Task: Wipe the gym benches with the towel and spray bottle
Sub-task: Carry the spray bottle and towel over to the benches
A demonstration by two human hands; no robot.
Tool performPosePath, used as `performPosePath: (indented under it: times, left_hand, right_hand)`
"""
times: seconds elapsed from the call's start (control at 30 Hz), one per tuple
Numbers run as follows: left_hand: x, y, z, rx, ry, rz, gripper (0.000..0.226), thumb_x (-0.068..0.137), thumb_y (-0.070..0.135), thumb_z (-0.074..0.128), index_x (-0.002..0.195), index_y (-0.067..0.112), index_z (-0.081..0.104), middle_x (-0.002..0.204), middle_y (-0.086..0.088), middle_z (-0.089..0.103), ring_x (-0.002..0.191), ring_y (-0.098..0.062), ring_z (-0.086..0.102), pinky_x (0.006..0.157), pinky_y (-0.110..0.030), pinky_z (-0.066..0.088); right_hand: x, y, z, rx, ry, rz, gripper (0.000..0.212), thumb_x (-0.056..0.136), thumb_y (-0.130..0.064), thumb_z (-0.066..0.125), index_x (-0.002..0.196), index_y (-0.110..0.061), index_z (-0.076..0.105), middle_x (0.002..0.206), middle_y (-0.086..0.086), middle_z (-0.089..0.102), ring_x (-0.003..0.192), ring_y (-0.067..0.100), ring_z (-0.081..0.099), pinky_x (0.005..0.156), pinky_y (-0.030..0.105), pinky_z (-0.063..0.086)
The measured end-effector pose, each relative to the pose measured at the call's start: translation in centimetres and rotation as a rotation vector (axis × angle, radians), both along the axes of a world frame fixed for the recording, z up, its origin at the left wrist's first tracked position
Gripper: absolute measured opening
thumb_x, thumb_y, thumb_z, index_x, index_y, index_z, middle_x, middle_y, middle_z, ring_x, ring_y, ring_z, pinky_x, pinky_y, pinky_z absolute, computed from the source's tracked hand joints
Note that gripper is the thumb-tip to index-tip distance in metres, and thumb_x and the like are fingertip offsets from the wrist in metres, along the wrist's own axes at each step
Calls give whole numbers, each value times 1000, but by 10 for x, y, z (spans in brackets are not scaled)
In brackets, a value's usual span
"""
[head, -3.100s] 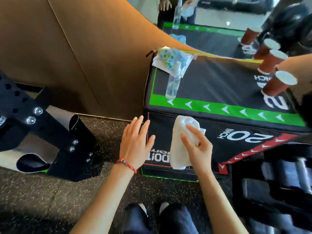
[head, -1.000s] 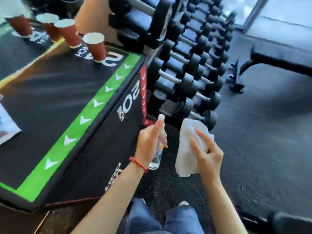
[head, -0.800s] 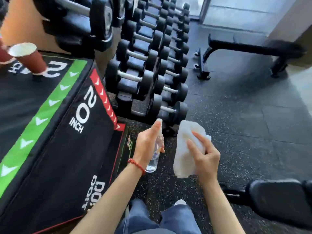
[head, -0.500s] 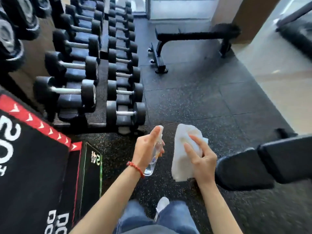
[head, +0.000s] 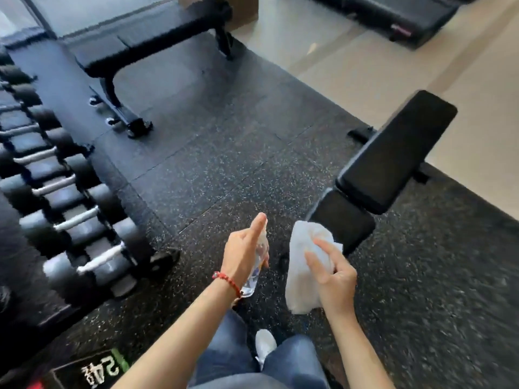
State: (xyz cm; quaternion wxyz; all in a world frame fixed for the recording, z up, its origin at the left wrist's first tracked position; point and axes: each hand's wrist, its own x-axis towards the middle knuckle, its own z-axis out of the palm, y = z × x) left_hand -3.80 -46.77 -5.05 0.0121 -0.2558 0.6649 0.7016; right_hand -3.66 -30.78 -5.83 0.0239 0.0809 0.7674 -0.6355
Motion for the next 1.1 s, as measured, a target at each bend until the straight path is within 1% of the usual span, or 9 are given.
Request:
performPosePath:
  times: [0.1, 0.17, 0.3, 0.43, 0.57, 0.63, 0.77, 1.03, 1.1]
  left_hand:
    - [-36, 1, -9, -35, -45, -180, 81, 59, 83, 52, 64, 1, 57, 54, -15, 48, 42, -17, 42, 46, -25, 37]
    - [-60, -2, -15, -78, -75, -289, 79, 60, 82, 53, 63, 3, 57, 51, -12, 48, 40, -16, 43, 48, -26, 38]
    - [-102, -4, -29, -183, -136, -472, 78, 57, 82, 46, 56, 5, 57, 46, -9, 53, 42, -18, 46, 51, -29, 40]
    - [-121, 7, -44, -236, -197, -590, 75, 56, 80, 44, 52, 6, 56, 47, -10, 55, 45, -20, 49, 56, -34, 42]
    - [-132, 26, -63, -226, -245, -637, 68, 61, 76, 49, 43, 11, 53, 44, -7, 56, 43, -20, 51, 57, -34, 46]
    - [-136, 35, -73, -218, -268, -659, 67, 63, 74, 48, 43, 10, 53, 41, -5, 55, 39, -18, 50, 51, -29, 45]
    - [-148, 55, -93, -244, -329, -659, 66, 65, 72, 46, 38, 12, 53, 37, -3, 53, 34, -16, 50, 49, -24, 41]
    - [-169, 94, -127, -379, -435, -628, 63, 64, 67, 41, 27, 17, 50, 34, 0, 52, 32, -12, 50, 58, -32, 48]
    - [-174, 99, -132, -378, -474, -596, 61, 66, 63, 41, 29, 16, 51, 36, -2, 55, 37, -18, 53, 60, -34, 52]
  right_hand:
    - [-10, 1, -6, 2, -34, -171, 29, 78, -2, 70, 105, -14, 67, 101, -13, 63, 92, -9, 56, 80, -2, 37]
    - [-15, -3, -9, 11, -39, -303, 29, 79, -1, 70, 104, -15, 67, 102, -11, 63, 93, -4, 57, 80, -1, 38]
    - [-22, -6, -15, -2, -72, -506, 30, 80, -4, 69, 99, -27, 65, 100, -17, 62, 90, -18, 55, 76, -2, 37]
    - [-20, -5, -19, 0, -91, -642, 31, 80, -5, 69, 96, -31, 65, 98, -21, 62, 90, -19, 55, 77, -1, 38]
    - [-24, 4, -25, -11, -114, -744, 27, 79, -4, 70, 96, -25, 66, 98, -17, 64, 89, -20, 55, 75, -2, 38]
    - [-28, 12, -30, -1, -130, -784, 25, 79, -5, 70, 97, -22, 67, 98, -15, 64, 87, -20, 54, 74, -2, 38]
    - [-40, 31, -41, -27, -151, -816, 27, 79, -4, 70, 93, -27, 66, 97, -20, 63, 86, -20, 55, 71, -2, 38]
    - [-64, 71, -58, -38, -199, -827, 32, 79, -6, 70, 88, -36, 65, 96, -24, 63, 87, -18, 56, 70, -2, 39]
    - [-71, 79, -61, -37, -219, -833, 32, 79, -7, 71, 87, -37, 64, 95, -24, 63, 86, -20, 55, 69, -2, 38]
